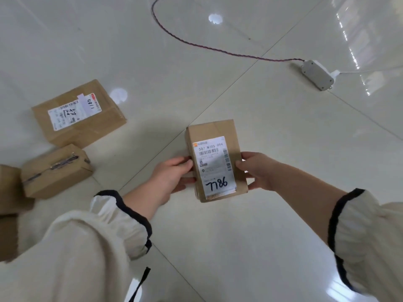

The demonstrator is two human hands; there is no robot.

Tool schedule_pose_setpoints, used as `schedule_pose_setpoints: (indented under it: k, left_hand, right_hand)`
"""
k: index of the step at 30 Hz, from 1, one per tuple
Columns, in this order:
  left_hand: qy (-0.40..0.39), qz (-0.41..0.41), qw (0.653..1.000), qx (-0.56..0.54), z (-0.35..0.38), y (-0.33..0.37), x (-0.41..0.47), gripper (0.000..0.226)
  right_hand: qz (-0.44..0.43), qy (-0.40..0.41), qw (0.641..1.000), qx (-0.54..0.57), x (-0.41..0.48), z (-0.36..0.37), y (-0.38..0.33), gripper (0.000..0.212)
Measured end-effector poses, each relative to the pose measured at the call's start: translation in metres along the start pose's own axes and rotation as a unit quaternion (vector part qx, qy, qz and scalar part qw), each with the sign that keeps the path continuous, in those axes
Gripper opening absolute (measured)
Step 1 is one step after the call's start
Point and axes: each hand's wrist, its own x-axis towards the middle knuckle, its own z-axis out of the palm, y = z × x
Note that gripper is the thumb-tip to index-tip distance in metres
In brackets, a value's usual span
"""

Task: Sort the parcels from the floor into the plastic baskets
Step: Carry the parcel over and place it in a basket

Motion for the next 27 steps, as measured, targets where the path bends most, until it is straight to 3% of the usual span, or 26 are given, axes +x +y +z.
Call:
schedule_pose_setpoints:
  k: [8, 15, 20, 27]
  left_hand:
    - [-0.005, 0.08, 0.997, 0.006, -0.011, 0.083, -0.135, 0.014]
    - [-0.023, 0.12, 0.992, 0.005, -0.01, 0.248, -0.381, 0.017]
    - [-0.029, 0.191, 0.981, 0.028, 0.003, 0.356, -0.563, 0.026]
    - [-0.028, 0.279, 0.959, 0.045, 0.014, 0.398, -0.672, 0.024]
  right_hand:
    - [-0.079, 0.022, 0.995, 0.052, -0.164, -0.003, -0.036, 0.044]
    - [-0.177, 0.035, 0.983, 0.029, -0.442, -0.047, -0.141, 0.049]
    - [-0.249, 0.033, 0.968, 0.003, -0.638, -0.085, -0.2, 0.067]
    - [-0.287, 0.053, 0.956, 0.04, -0.763, -0.099, -0.222, 0.063]
